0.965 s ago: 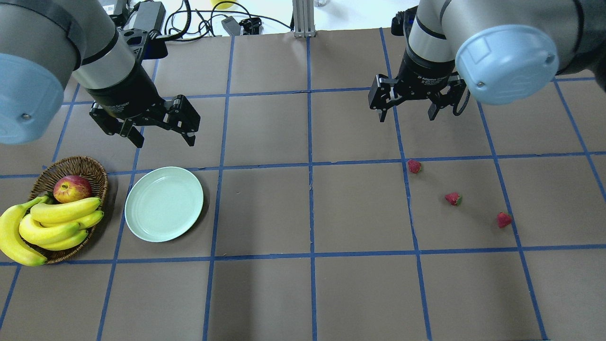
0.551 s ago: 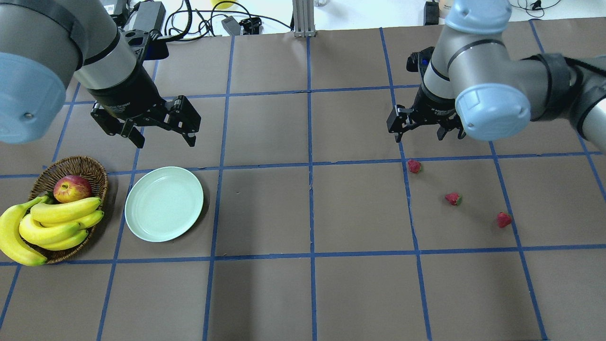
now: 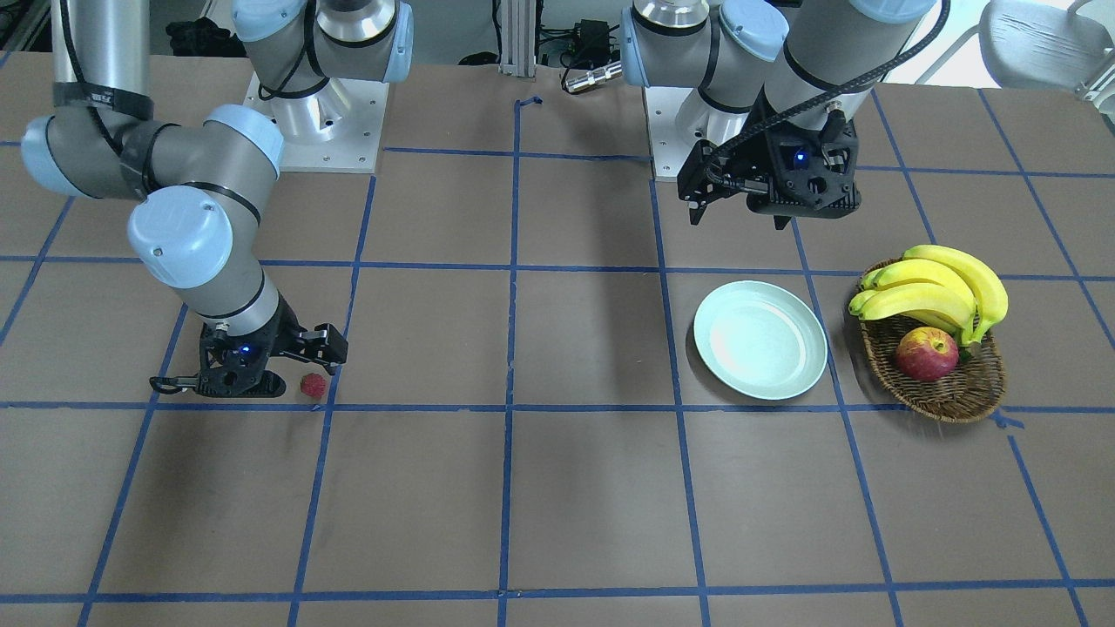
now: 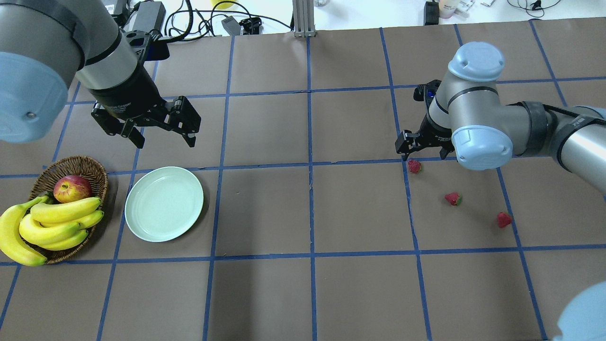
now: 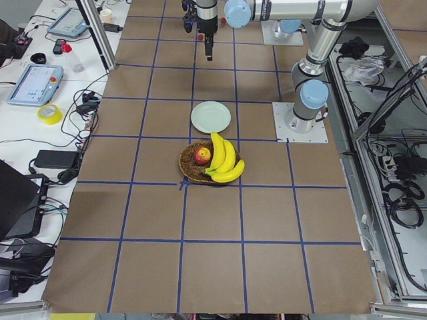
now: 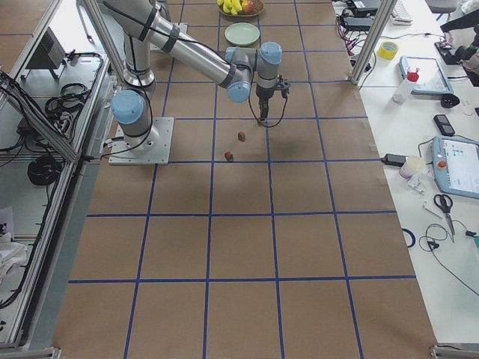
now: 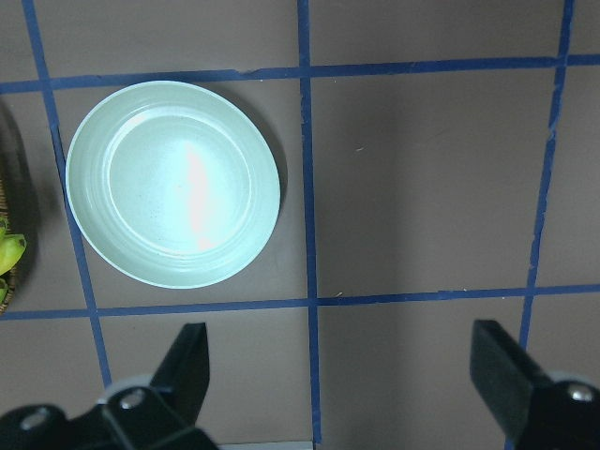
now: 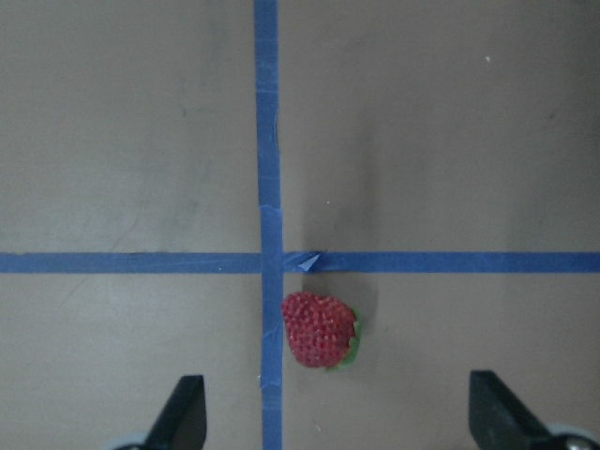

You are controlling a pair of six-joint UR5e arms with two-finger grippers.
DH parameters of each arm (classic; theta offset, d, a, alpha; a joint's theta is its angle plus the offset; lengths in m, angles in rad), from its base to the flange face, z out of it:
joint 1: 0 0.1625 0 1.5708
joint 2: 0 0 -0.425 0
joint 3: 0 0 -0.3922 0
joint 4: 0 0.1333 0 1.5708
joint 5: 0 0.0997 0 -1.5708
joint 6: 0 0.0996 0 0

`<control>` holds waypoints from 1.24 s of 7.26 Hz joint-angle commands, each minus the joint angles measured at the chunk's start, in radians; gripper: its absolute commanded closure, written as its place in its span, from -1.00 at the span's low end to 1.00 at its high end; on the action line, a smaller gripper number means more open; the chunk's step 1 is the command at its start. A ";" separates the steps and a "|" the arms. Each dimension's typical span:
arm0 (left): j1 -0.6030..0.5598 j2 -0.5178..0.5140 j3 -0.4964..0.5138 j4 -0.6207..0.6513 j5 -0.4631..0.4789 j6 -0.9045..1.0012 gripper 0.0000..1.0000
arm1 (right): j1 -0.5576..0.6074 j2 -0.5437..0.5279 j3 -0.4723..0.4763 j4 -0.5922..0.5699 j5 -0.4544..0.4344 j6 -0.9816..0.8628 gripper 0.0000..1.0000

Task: Collect all strawberries into plate
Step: 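Lower the right gripper onto the farthest strawberry and close on it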

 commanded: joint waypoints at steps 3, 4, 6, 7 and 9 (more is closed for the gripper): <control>0.000 0.000 0.002 0.002 -0.007 0.000 -1.00 | -0.001 0.061 0.056 -0.124 -0.001 0.044 -0.99; -0.003 -0.001 0.000 0.002 -0.010 -0.003 -1.00 | -0.001 0.065 0.060 -0.124 -0.003 0.044 -0.68; -0.003 0.000 0.000 0.002 -0.008 0.003 -1.00 | -0.001 0.065 0.062 -0.124 -0.003 0.039 0.54; -0.005 -0.001 -0.003 0.000 -0.010 0.002 -1.00 | -0.001 0.064 0.057 -0.122 -0.001 0.035 0.89; -0.005 0.008 -0.021 0.002 -0.007 0.006 -1.00 | 0.001 0.055 0.047 -0.118 0.003 0.042 0.95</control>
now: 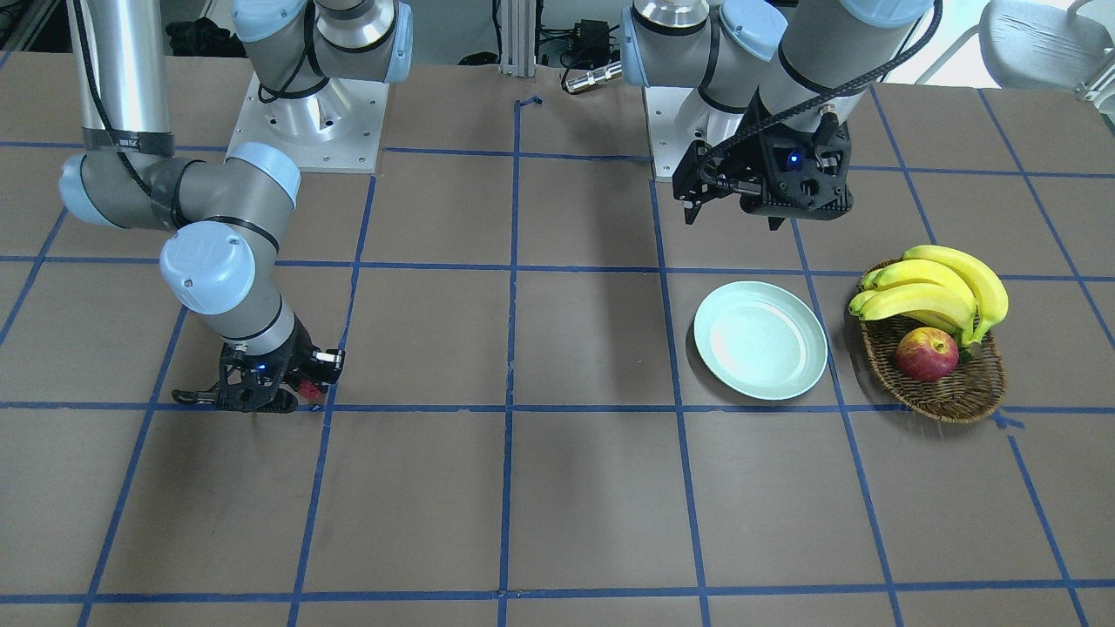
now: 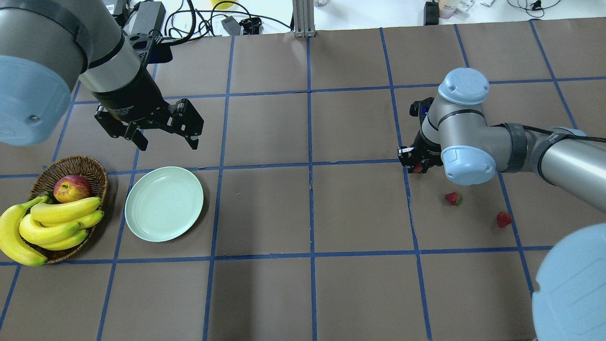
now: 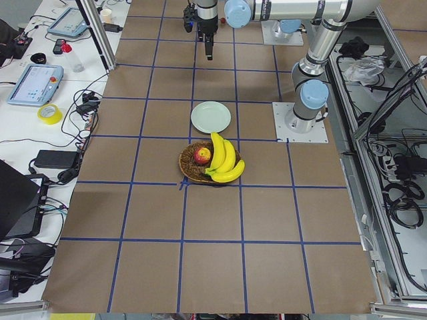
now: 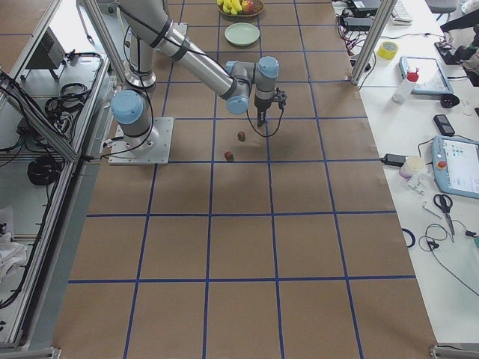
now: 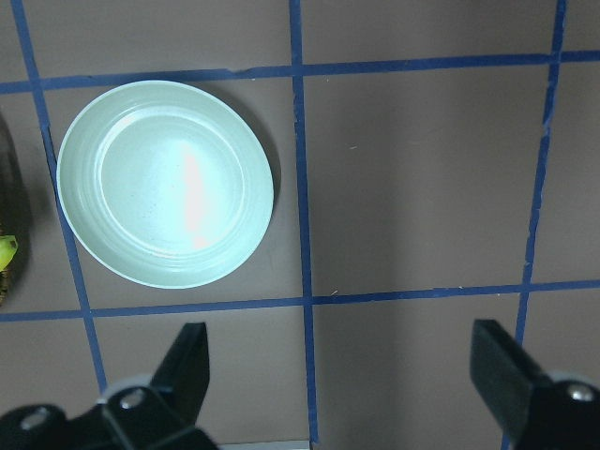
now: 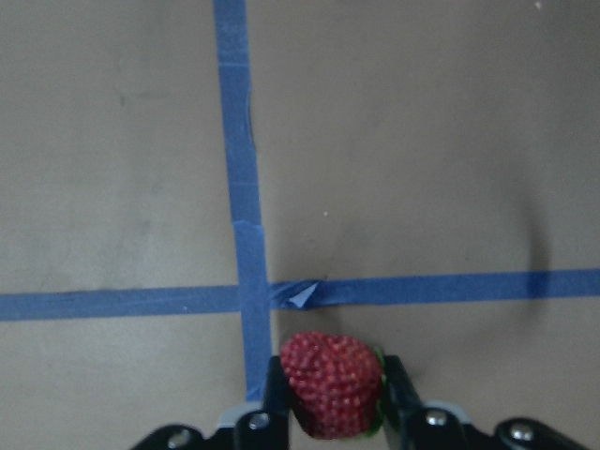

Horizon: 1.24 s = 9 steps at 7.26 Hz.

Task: Collect all strawberries into plate
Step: 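Carry the strawberry toward the plate and release it mid-table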

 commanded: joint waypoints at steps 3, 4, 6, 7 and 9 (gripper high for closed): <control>0.000 0.002 -0.008 0.002 0.001 -0.001 -1.00 | 0.134 -0.001 -0.064 0.010 0.016 0.213 0.93; 0.000 0.002 -0.008 0.002 -0.001 -0.004 -1.00 | 0.215 0.002 -0.090 0.011 0.022 0.323 0.90; -0.002 -0.001 -0.010 0.016 0.001 0.000 -1.00 | 0.361 0.044 -0.136 0.008 0.102 0.535 0.90; 0.000 0.000 -0.011 0.016 0.001 0.000 -1.00 | 0.436 0.089 -0.171 0.008 0.096 0.638 0.90; -0.002 -0.001 -0.010 0.016 0.001 0.000 -1.00 | 0.478 0.138 -0.210 0.002 0.088 0.714 0.89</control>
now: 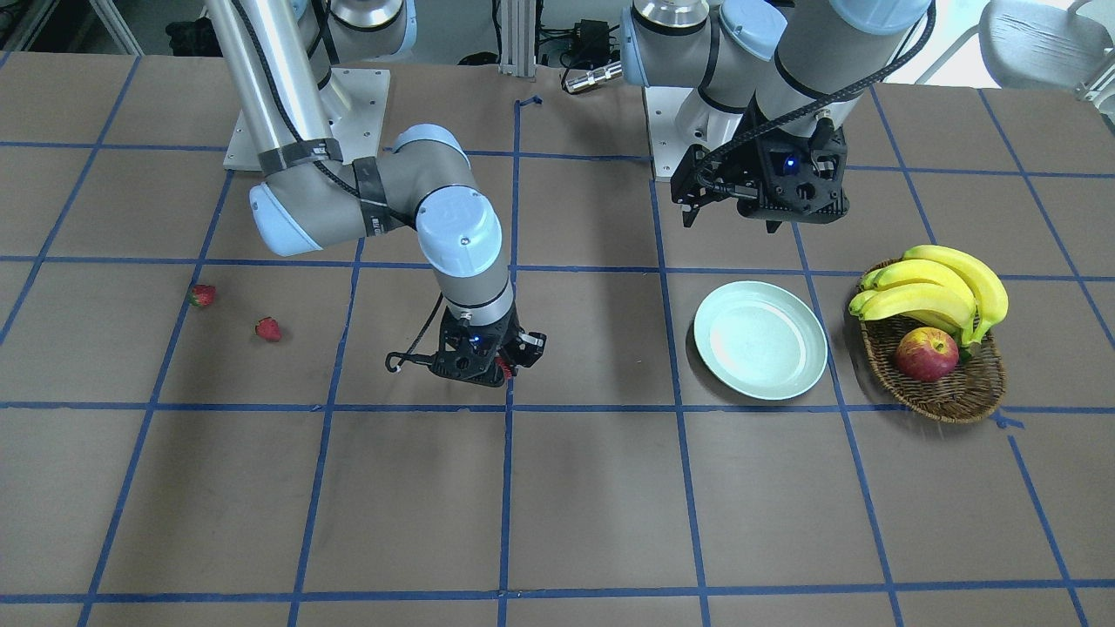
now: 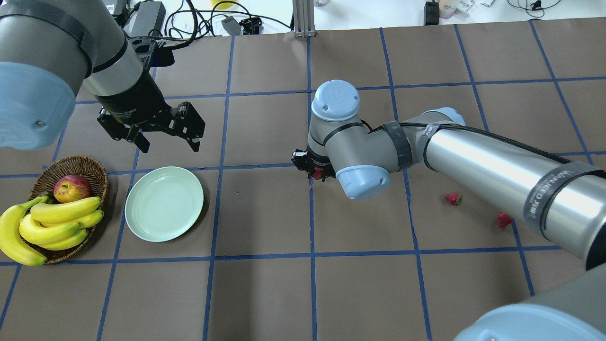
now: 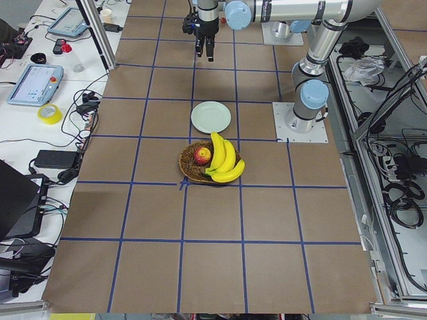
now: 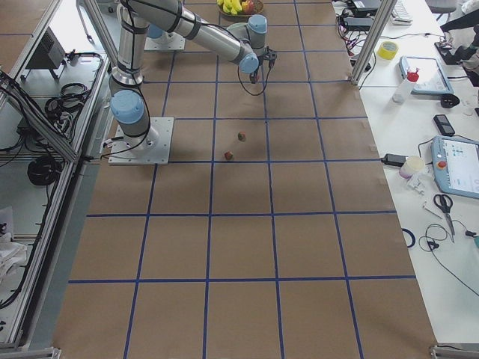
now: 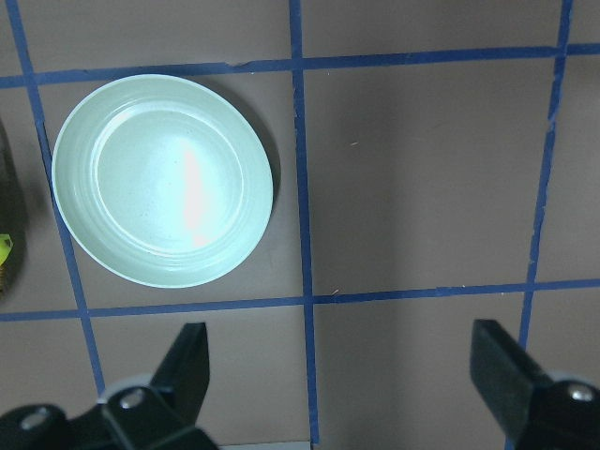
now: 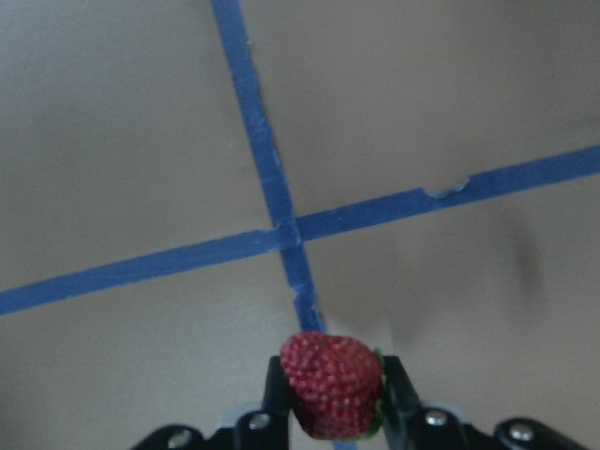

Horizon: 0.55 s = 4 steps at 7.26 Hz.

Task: Collect all strawberries into plate
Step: 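Carry the strawberry toward the plate and release it mid-table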

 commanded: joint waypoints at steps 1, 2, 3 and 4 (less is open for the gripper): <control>0.000 0.002 -0.001 0.000 0.001 0.004 -1.00 | 0.035 0.042 -0.033 -0.009 0.000 0.060 0.87; 0.000 0.000 -0.001 0.000 -0.001 0.000 -1.00 | 0.035 0.043 -0.043 -0.009 0.008 0.065 0.82; 0.000 0.000 -0.001 0.003 -0.002 -0.005 -1.00 | 0.035 0.052 -0.044 -0.009 0.009 0.073 0.78; 0.000 0.003 -0.001 0.003 -0.007 0.000 -1.00 | 0.035 0.055 -0.044 -0.011 0.008 0.073 0.54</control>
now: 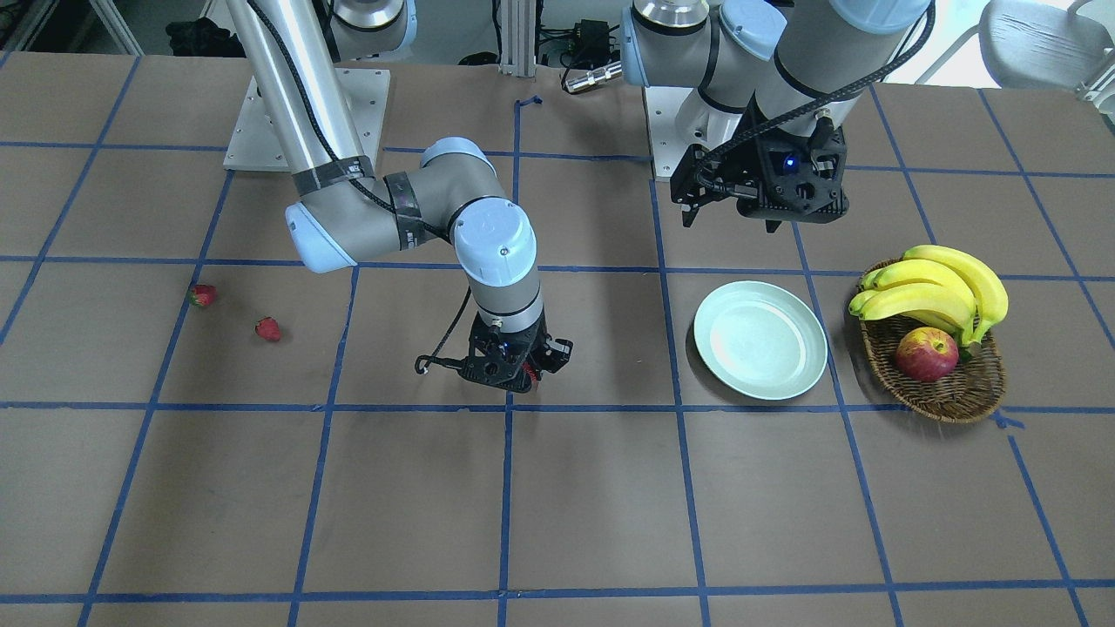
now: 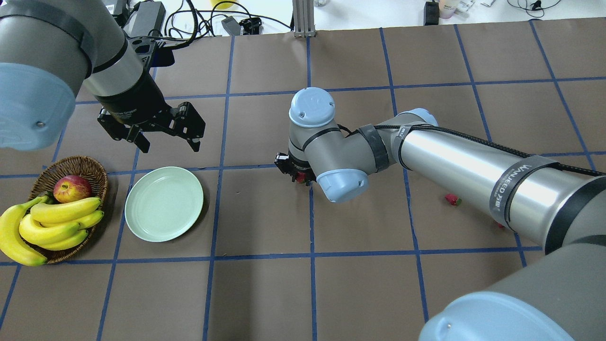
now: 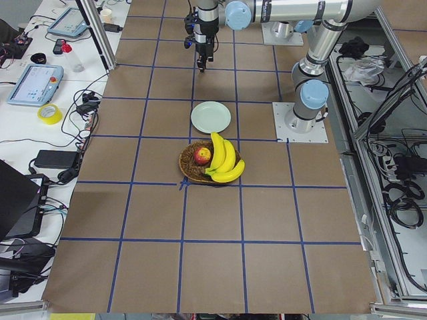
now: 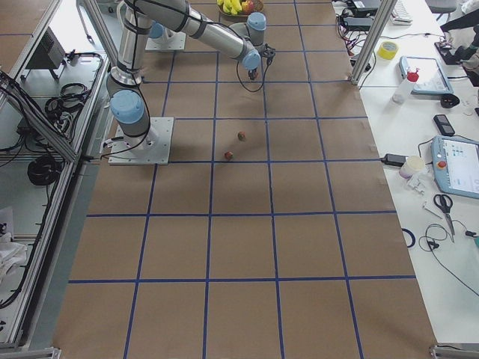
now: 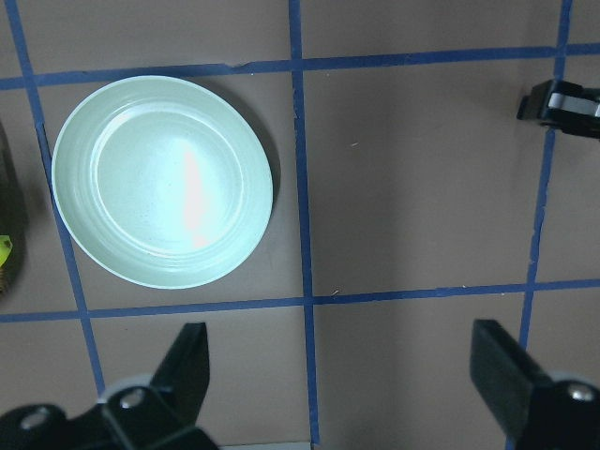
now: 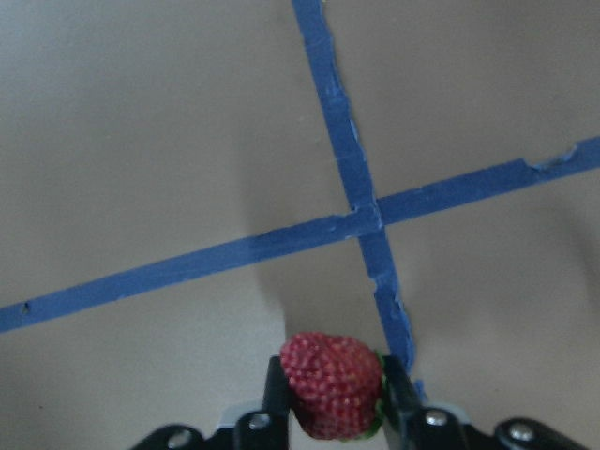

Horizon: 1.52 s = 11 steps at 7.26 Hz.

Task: Collect all strawberries into plate
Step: 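Carry the strawberry toward the plate and release it mid-table, then move the right gripper back to the remaining strawberries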

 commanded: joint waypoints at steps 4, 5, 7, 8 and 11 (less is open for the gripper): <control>0.000 0.002 -0.003 -0.002 -0.003 0.004 -1.00 | 0.001 0.001 -0.004 0.003 -0.012 0.003 -0.94; 0.001 0.002 -0.003 -0.002 -0.004 0.001 -1.00 | -0.002 -0.018 -0.006 0.011 -0.015 -0.005 -0.97; 0.001 0.004 -0.002 -0.002 0.000 0.006 -1.00 | -0.060 -0.099 0.022 0.087 -0.073 -0.180 -0.97; 0.001 0.002 -0.003 -0.002 -0.004 0.001 -1.00 | -0.137 -0.164 0.046 0.168 -0.091 -0.298 -0.97; 0.000 0.004 -0.003 -0.002 -0.003 0.006 -1.00 | -0.370 -0.312 0.248 0.167 -0.096 -0.746 -0.97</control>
